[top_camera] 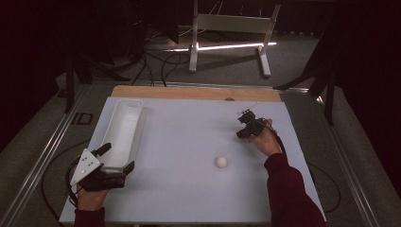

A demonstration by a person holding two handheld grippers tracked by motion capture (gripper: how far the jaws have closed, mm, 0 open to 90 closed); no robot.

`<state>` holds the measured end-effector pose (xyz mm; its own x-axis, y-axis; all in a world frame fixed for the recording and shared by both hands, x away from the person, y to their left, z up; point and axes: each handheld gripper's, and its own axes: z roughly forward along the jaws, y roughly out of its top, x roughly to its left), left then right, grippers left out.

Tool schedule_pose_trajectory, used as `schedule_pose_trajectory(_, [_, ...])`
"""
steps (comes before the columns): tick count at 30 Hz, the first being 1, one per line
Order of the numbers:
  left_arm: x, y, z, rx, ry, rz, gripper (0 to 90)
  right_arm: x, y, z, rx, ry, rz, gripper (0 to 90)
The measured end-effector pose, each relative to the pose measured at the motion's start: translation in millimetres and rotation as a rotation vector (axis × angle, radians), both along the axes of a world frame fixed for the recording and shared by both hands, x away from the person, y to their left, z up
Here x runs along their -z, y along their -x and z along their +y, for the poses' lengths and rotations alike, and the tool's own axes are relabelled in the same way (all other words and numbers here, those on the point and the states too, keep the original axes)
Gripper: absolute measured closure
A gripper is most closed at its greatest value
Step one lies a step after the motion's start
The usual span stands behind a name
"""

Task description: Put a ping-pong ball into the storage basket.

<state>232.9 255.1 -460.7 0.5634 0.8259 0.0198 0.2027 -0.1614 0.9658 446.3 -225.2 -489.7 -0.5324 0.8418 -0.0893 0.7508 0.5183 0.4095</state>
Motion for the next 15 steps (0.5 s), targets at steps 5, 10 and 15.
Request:
schedule_pose_trajectory(5, [-0.1,0.2,0.4,-0.001,0.002,-0.001,0.1,-3.6,1.8,0.0,-0.005,-0.009,-0.004,50.1])
schedule_pose_trajectory(10, [-0.1,0.2,0.0,0.000,0.002,-0.001,0.1,-7.9,3.5,-1.6,0.002,-0.025,-0.007,50.1])
schedule_pose_trajectory(15, [-0.1,0.3,0.0,-0.001,0.003,-0.001,0.1,-12.3,5.6,-1.9,0.003,-0.040,-0.012,50.1])
